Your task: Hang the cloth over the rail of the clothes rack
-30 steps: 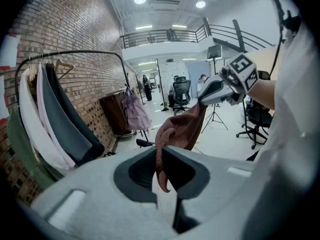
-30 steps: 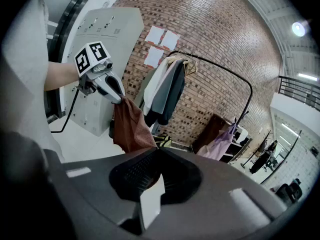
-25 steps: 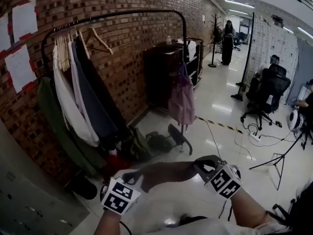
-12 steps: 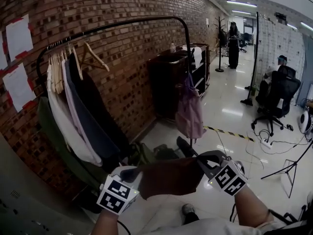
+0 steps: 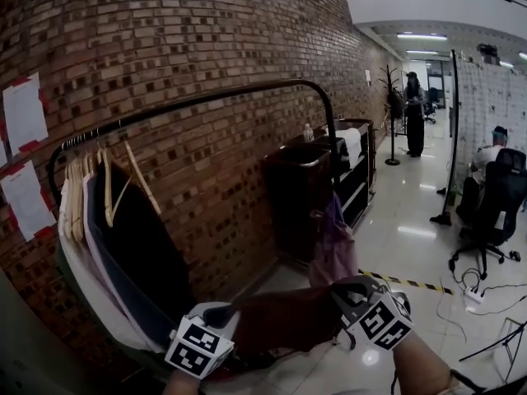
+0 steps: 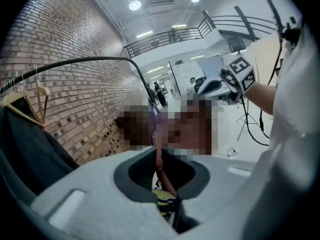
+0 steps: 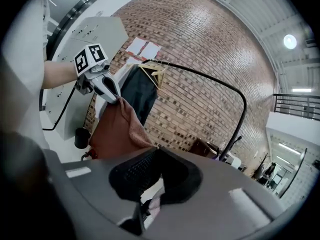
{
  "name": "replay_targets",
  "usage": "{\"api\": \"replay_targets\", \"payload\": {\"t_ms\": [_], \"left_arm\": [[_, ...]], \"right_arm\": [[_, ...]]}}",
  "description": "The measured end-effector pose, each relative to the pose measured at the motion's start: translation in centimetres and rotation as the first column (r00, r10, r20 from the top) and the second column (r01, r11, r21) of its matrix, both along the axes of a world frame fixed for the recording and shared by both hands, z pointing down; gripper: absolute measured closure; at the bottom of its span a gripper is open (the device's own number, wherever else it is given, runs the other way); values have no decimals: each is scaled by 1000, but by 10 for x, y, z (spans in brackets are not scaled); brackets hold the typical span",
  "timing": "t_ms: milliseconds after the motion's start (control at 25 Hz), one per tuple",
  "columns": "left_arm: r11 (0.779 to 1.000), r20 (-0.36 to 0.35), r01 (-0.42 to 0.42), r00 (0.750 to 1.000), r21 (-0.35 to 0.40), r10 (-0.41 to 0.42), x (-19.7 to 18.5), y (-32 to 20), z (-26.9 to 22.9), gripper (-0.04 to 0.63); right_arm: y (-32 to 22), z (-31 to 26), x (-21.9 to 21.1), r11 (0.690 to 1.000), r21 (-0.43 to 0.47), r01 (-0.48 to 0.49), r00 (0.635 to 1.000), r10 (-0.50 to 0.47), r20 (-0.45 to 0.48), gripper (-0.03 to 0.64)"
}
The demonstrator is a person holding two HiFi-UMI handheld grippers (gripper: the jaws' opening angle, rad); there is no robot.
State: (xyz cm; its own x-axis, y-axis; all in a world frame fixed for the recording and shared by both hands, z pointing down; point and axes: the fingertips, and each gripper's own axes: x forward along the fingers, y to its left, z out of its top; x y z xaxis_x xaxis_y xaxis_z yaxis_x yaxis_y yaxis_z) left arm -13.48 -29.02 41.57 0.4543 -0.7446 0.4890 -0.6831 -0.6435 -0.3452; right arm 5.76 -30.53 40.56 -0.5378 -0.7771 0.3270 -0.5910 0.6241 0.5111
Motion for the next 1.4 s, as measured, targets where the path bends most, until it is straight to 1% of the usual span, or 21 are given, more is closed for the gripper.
{"api": "replay_targets", "payload": {"t_ms": [120, 240, 400, 520, 600, 720, 800, 920, 1040, 1200, 1240, 1280, 1320, 1400], "left_arm": [[997, 17, 28, 999, 73, -29, 11, -53, -28, 568], [993, 31, 26, 999, 111, -29, 20, -86, -47, 568], [986, 52, 37, 998, 164, -46, 26, -116, -79, 568], [974, 94, 39, 994, 222, -61, 23, -138, -106, 568], [958, 113, 36, 991, 286, -71, 20, -153, -135, 568], [913, 148, 34, 984, 407, -103, 14, -172, -187, 568], [884, 160, 26, 981, 467, -113, 10, -184, -223, 568], [845, 165, 17, 979, 534, -123, 3, -203, -281, 568], [806, 203, -2, 968, 592, -147, -5, -221, -338, 568], [763, 242, -36, 957, 646, -159, -15, -243, -406, 568], [753, 244, -37, 955, 657, -166, -17, -249, -423, 568], [749, 243, -36, 955, 662, -169, -20, -257, -438, 568], [751, 241, -35, 956, 659, -167, -22, -267, -451, 568], [766, 244, -27, 954, 642, -171, -32, -290, -470, 568]], "right_arm": [[-60, -29, 11, 997, 70, 35, 999, -34, -9, 603], [-101, -51, 21, 992, 118, 54, 998, -52, -24, 603], [-143, -92, 24, 978, 193, 82, 997, -77, -33, 603], [-163, -124, 21, 961, 258, 96, 995, -95, -19, 603], [-175, -153, 20, 944, 314, 102, 994, -108, 0, 603], [-190, -205, 16, 906, 409, 108, 992, -126, 18, 603], [-201, -241, 12, 873, 477, 101, 992, -124, 16, 603], [-219, -297, 6, 814, 573, 91, 993, -116, 8, 603], [-242, -349, -5, 758, 648, 81, 994, -111, 6, 603], [-278, -412, -21, 685, 726, 52, 997, -77, 1, 603], [-287, -428, -25, 676, 735, 49, 997, -75, 2, 603], [-295, -441, -27, 674, 737, 48, 997, -72, 1, 603], [-304, -454, -30, 675, 736, 48, 998, -66, -4, 603], [-321, -477, -38, 674, 737, 47, 999, -50, -18, 603]]}}
